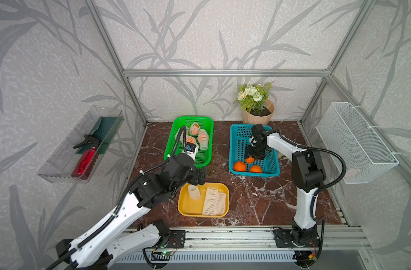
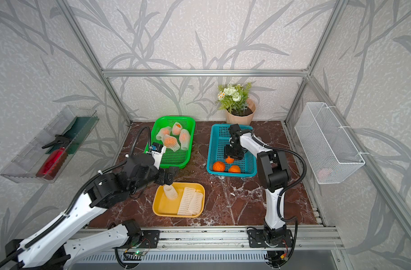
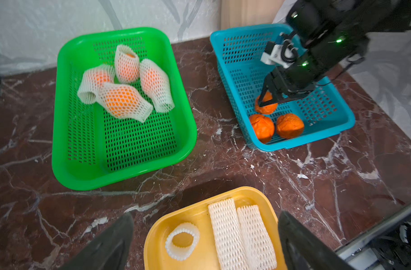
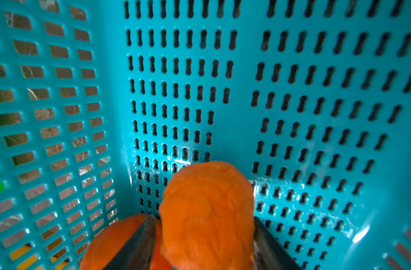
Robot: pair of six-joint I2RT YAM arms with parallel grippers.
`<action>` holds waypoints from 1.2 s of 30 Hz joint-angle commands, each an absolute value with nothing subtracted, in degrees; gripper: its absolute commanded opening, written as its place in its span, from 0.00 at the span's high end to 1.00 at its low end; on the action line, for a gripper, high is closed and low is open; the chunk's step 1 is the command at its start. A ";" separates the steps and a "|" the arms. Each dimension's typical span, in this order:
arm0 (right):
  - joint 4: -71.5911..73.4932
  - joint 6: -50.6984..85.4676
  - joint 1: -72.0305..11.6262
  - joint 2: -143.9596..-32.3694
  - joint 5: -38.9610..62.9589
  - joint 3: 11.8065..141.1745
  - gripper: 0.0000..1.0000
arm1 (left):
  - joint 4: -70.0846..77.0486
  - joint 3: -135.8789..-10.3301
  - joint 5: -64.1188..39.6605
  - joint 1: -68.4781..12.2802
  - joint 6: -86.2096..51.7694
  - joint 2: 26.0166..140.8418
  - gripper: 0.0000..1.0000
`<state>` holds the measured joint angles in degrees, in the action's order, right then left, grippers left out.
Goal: Remove foam nets from oranges
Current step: Place the orange in the basket.
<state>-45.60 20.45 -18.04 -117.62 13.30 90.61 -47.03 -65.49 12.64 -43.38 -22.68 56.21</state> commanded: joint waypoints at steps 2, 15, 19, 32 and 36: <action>-43.42 19.98 -17.07 -115.46 18.97 87.64 0.30 | -45.81 -68.25 9.35 -36.80 -30.43 63.12 0.05; -40.89 17.24 -15.57 -98.22 24.21 78.88 0.16 | -38.89 -72.00 4.66 -18.33 -40.07 79.03 0.05; -38.89 15.98 -16.03 -90.11 28.59 75.29 0.01 | -36.70 -74.82 4.12 -14.47 -40.94 85.93 0.05; -35.61 15.14 -22.18 -68.87 32.96 63.81 0.01 | -27.90 -85.94 -1.28 -8.73 -47.09 107.76 0.05; -35.09 16.77 -22.67 -64.96 34.70 59.65 0.01 | -25.46 -86.73 -2.99 -7.49 -51.51 111.90 0.05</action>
<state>-35.86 15.66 -22.37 -66.87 32.38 61.71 -28.10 -85.25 -1.56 -8.47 -46.59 110.15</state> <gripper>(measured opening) 0.992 0.948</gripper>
